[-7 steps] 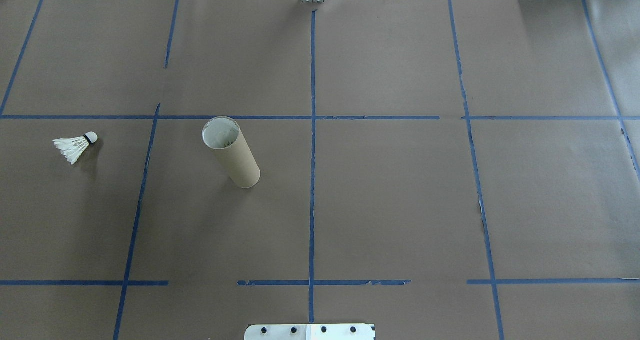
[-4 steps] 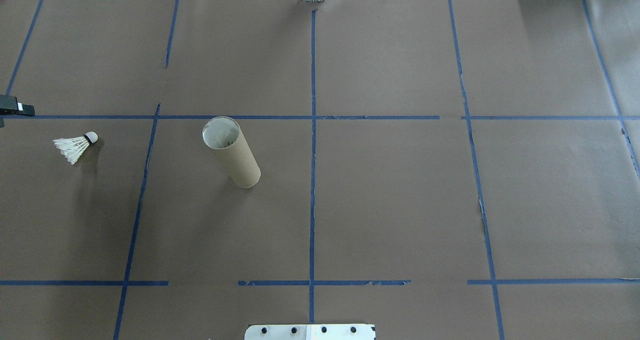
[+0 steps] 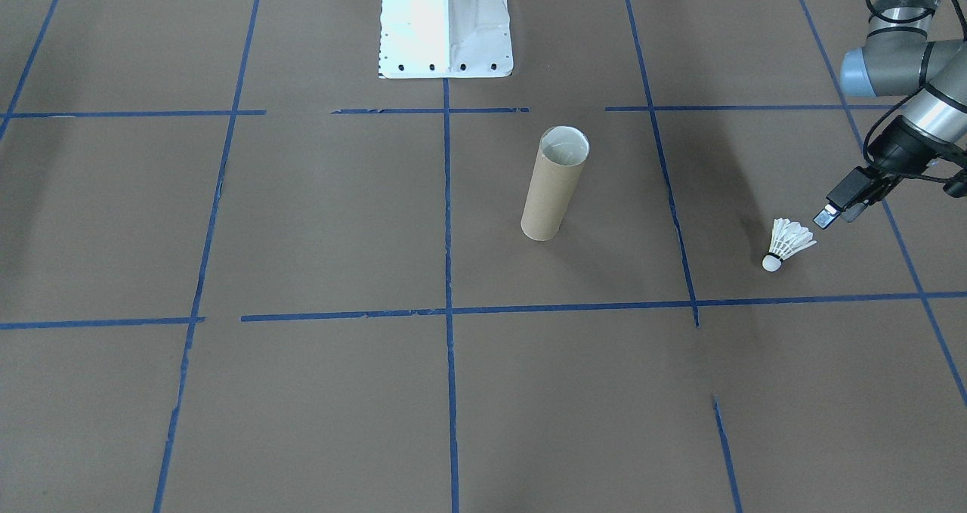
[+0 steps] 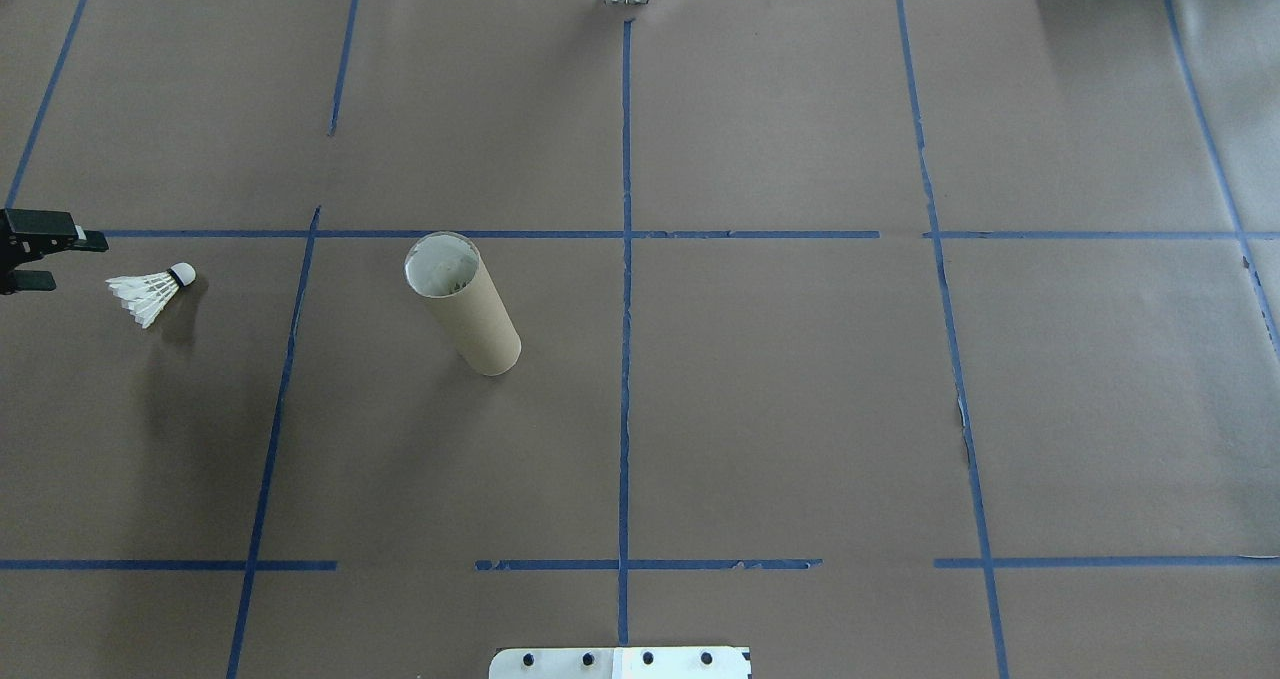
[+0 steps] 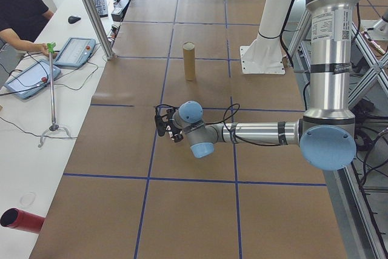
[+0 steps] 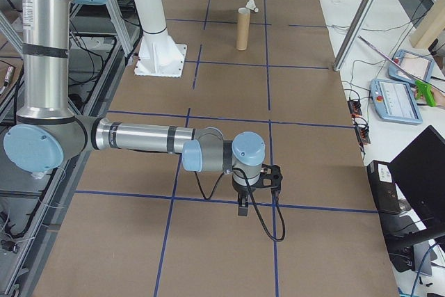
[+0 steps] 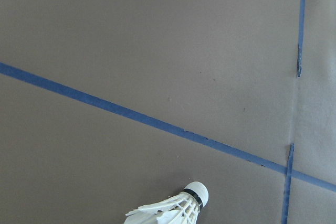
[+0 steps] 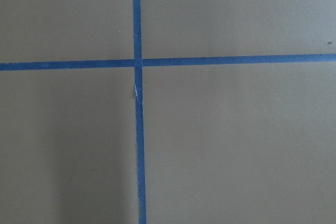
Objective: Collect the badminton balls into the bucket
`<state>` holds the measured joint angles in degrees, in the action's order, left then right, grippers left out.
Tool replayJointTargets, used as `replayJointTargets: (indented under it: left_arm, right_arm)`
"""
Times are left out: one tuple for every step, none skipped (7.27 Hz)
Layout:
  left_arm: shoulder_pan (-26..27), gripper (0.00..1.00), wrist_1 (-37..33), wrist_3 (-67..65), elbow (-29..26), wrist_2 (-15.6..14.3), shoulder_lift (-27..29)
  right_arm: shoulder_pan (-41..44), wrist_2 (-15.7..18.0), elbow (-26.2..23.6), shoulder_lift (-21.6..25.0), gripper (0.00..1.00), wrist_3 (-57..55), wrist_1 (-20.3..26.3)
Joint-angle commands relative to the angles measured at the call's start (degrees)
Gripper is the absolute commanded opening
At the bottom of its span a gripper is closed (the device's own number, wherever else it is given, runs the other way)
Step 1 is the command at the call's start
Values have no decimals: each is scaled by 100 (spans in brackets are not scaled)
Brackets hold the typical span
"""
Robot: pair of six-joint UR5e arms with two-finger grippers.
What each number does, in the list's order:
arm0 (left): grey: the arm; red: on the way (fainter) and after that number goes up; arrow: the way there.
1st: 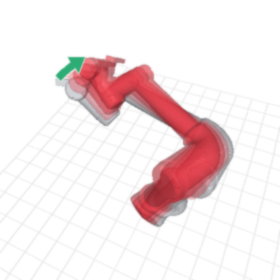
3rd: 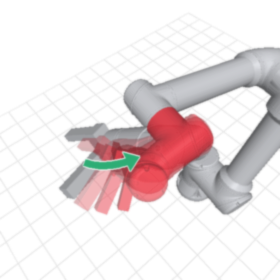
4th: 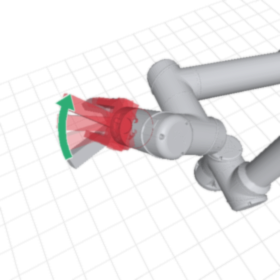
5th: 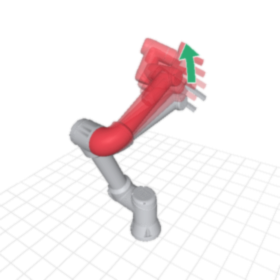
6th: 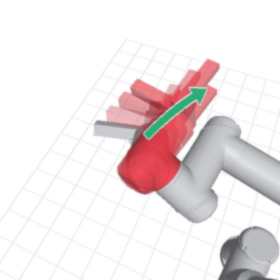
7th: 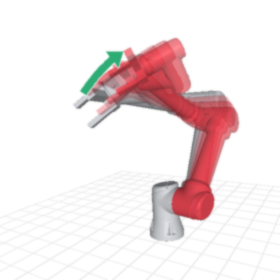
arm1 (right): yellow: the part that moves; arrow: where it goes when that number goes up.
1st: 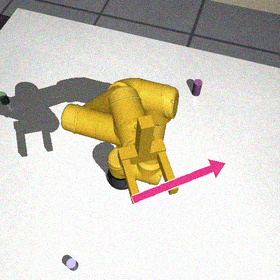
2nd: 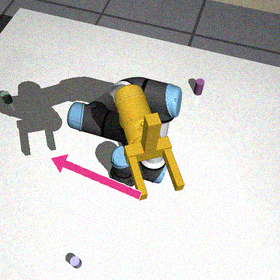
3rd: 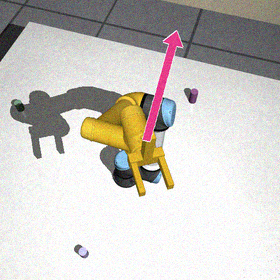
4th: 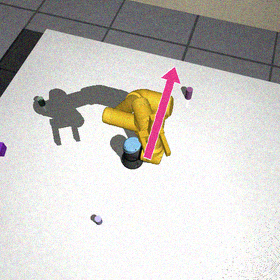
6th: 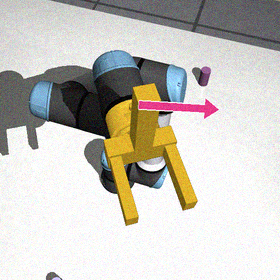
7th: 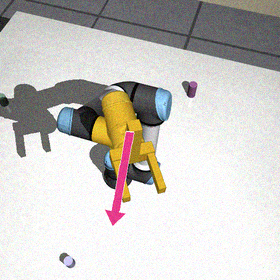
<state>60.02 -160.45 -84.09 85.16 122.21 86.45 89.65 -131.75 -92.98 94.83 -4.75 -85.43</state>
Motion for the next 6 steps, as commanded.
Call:
replayJointTargets:
  left_arm:
    - [-323, 100, -169, -388, -43, -407, 12]
    - [-359, 100, -171, -424, -157, -417, 82]
    - [-385, 100, -179, -433, -210, -426, 108]
    - [-394, 100, -179, -502, -219, -426, 109]
    - [-394, 100, -197, -512, -254, -426, 126]
    - [-403, 100, -371, -669, -420, -426, 239]
  right_arm:
    - [0, 0, 0, 0, 100, 0, 0]
    - [0, 0, 8, 0, 100, 0, 0]
    - [0, 0, 8, 0, 100, 0, 0]
    - [0, 0, 0, 0, 100, 0, 0]
    - [0, 0, 0, 0, 100, 0, 0]
    - [0, 0, 0, 0, 100, 0, 0]
